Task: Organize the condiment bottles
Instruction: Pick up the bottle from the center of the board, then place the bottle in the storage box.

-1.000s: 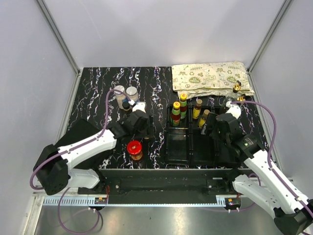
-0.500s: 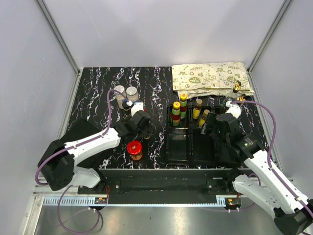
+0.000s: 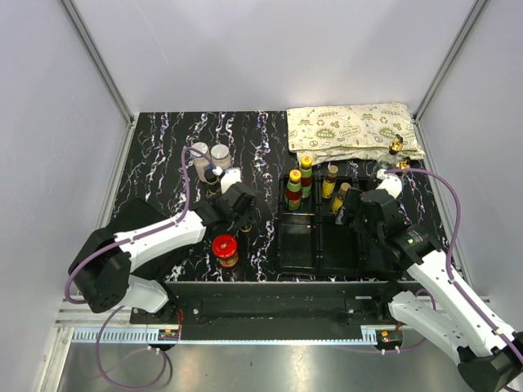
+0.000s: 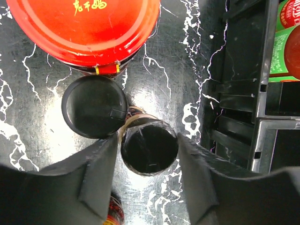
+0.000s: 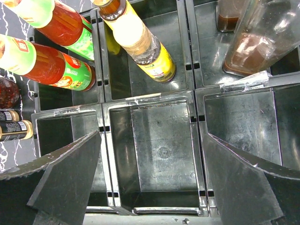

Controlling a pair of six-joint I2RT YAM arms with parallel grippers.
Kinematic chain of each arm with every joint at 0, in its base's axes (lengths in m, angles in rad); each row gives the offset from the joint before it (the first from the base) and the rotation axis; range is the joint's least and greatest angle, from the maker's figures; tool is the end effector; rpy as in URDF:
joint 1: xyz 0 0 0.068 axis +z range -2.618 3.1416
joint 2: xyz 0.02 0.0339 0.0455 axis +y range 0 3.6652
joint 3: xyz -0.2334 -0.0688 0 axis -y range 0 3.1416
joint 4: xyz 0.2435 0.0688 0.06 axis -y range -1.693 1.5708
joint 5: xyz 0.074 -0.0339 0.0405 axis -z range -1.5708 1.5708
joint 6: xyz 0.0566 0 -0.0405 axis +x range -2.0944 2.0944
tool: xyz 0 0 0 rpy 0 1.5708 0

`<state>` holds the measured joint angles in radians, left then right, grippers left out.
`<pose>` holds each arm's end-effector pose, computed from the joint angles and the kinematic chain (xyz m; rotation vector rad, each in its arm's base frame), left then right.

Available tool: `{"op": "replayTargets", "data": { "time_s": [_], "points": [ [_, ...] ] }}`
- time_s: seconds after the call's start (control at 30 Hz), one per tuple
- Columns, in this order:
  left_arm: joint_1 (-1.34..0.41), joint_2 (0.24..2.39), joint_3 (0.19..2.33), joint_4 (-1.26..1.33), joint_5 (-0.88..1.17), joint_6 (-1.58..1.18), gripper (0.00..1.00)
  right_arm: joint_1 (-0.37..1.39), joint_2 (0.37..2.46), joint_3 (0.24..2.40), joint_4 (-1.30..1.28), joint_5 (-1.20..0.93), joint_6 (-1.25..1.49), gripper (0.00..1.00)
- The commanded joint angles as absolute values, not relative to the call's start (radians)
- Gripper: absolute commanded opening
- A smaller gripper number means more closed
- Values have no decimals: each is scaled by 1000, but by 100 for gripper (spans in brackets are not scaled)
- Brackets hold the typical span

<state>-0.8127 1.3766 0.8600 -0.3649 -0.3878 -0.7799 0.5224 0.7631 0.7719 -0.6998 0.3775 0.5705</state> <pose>0.2195 -0.2007 0.1769 -0.1287 2.3816 -0.2837 0.1767 0.0776 0.2563 0.2508 2.1964 0.1792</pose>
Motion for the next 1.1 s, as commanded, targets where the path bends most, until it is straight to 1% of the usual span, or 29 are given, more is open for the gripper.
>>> {"op": "replayTargets", "data": {
  "time_s": [0.0,0.03,0.07,0.1,0.2,0.23,0.3,0.33,0.37,0.57,0.7,0.93,1.07],
  "points": [
    [-816,1385,916,-313,-419,-787,49,518,755,770,-660,406,554,100],
    [-816,1384,914,-314,-417,-784,42,518,755,769,-660,407,554,100],
    [-818,1384,913,-313,-416,-781,39,518,755,769,-658,407,554,100],
    [-818,1378,913,-316,-414,-776,32,518,756,769,-660,407,555,100],
    [-822,1370,913,-324,-405,-766,23,519,753,767,-657,408,557,100],
    [-825,1368,914,-325,-403,-762,17,518,755,767,-657,408,557,100],
    [-837,1364,920,-336,-397,-749,10,520,755,767,-655,410,557,100],
    [-841,1364,930,-342,-393,-743,3,519,755,767,-655,410,557,100],
    [-845,1361,936,-348,-388,-738,1,518,756,767,-653,408,557,100],
    [-903,1322,992,-393,-408,-681,0,518,755,767,-653,411,557,100],
    [-986,1305,1048,-402,-419,-582,0,520,758,770,-650,414,557,100],
    [-1109,1315,1156,-397,-443,-448,0,520,759,778,-650,414,557,100],
    [-1170,1342,1173,-362,-459,-382,0,518,750,779,-649,416,563,100]
  ]
}}
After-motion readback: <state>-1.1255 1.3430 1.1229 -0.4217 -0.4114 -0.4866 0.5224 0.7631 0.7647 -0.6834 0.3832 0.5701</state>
